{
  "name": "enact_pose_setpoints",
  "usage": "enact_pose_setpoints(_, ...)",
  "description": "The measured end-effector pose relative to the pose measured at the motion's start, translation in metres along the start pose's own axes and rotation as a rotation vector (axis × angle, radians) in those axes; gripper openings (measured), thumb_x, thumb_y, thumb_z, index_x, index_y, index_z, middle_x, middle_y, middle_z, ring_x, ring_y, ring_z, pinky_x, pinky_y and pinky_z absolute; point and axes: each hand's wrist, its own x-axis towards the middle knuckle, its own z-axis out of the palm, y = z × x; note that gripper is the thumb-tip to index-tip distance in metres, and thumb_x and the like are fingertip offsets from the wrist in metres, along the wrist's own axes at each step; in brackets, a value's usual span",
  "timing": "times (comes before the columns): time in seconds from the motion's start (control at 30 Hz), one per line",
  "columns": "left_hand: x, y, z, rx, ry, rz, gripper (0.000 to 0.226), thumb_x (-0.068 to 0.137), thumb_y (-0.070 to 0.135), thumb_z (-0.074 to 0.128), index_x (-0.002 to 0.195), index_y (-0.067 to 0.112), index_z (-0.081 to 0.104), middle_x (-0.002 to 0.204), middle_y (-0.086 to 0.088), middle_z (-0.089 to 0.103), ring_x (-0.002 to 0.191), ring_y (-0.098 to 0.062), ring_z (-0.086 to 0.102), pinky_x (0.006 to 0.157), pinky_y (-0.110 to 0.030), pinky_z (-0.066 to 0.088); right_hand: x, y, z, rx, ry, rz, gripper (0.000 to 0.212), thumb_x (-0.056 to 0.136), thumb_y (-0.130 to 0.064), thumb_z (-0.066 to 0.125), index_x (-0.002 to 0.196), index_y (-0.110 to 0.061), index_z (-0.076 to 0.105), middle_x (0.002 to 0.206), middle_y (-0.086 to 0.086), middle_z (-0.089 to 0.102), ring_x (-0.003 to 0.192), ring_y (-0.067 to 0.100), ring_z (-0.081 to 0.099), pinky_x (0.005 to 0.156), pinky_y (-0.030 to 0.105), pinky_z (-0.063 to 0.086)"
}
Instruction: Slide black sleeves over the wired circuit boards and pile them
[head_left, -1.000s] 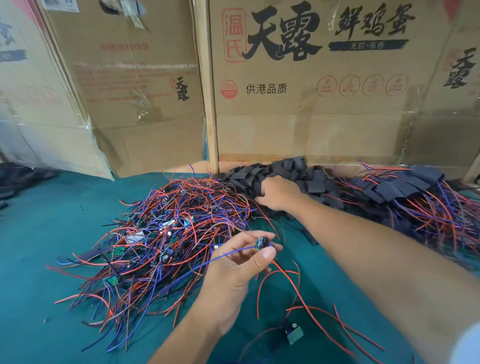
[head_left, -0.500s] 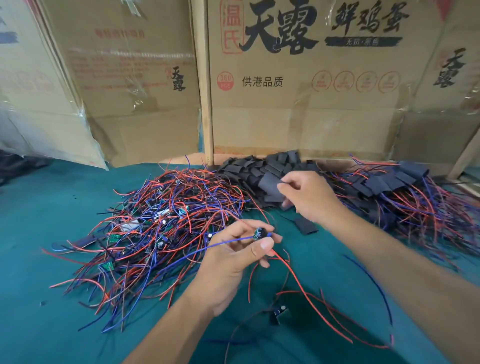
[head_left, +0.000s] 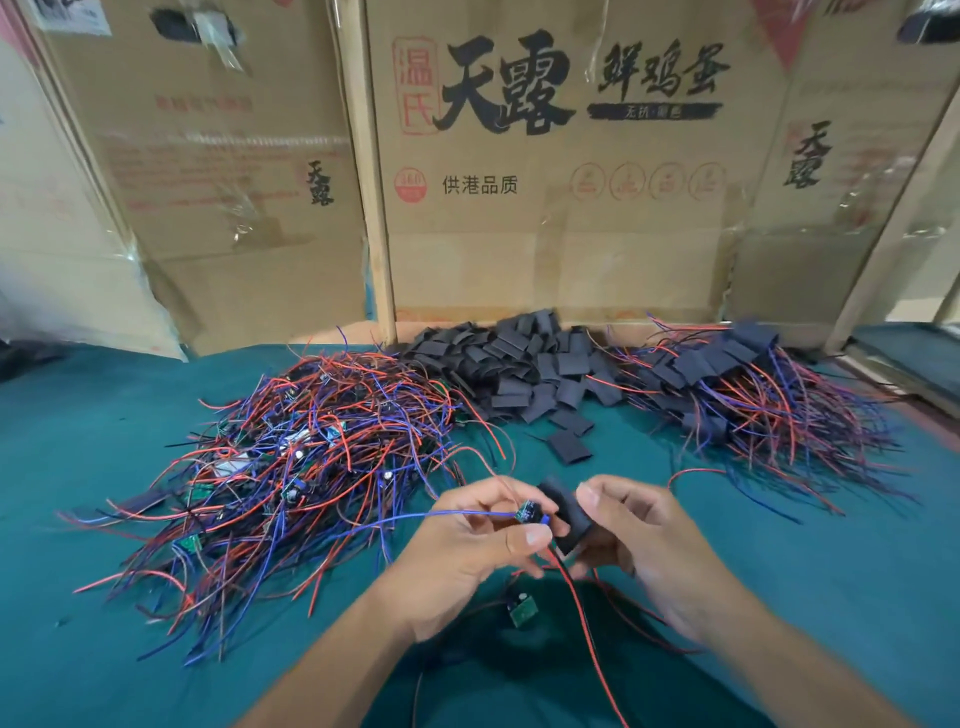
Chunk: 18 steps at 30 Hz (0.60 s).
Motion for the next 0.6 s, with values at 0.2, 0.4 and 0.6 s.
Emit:
enact_pose_setpoints(0.2, 0.002, -0.003, -0.002, 0.032, -0.008, 0.022, 0.018, 0.078, 0.016, 0.077, 0.096, 0.018, 0.075, 0.090, -0.009, 0.073, 0.069, -0.020, 0.066, 0.066, -0.027, 0.053, 0.003, 0.000, 0.001, 0.263, -0.061, 0.163, 0.025, 0.075, -0.013, 0.073, 0.096, -0.005, 0.062, 0.082, 0.015, 0.065, 0.068, 0.023, 0.064, 0.054, 0.030, 0.053)
enact_pose_setpoints(0.4, 0.006, 0.012, -0.019, -0.121, 0.174, 0.126, 0.018, 0.074, 0.017, 0.083, 0.091, 0.018, 0.076, 0.095, -0.013, 0.073, 0.068, -0.014, 0.065, 0.063, -0.024, 0.055, 0.005, -0.001, -0.012, -0.200, 0.075, -0.003, 0.031, 0.068, -0.021, 0.082, 0.096, -0.015, 0.071, 0.088, 0.000, 0.070, 0.078, 0.014, 0.064, 0.071, 0.025, 0.054)
enact_pose_setpoints(0.6, 0.005, 0.029, -0.043, -0.148, 0.323, 0.272, 0.010, 0.080, 0.017, 0.074, 0.089, 0.020, 0.076, 0.095, -0.009, 0.072, 0.070, -0.013, 0.062, 0.063, -0.024, 0.053, -0.002, -0.026, -0.047, -0.912, -0.019, -0.308, 0.028, 0.080, -0.019, 0.082, 0.101, -0.030, 0.068, 0.097, -0.012, 0.066, 0.094, 0.013, 0.064, 0.080, 0.019, 0.049)
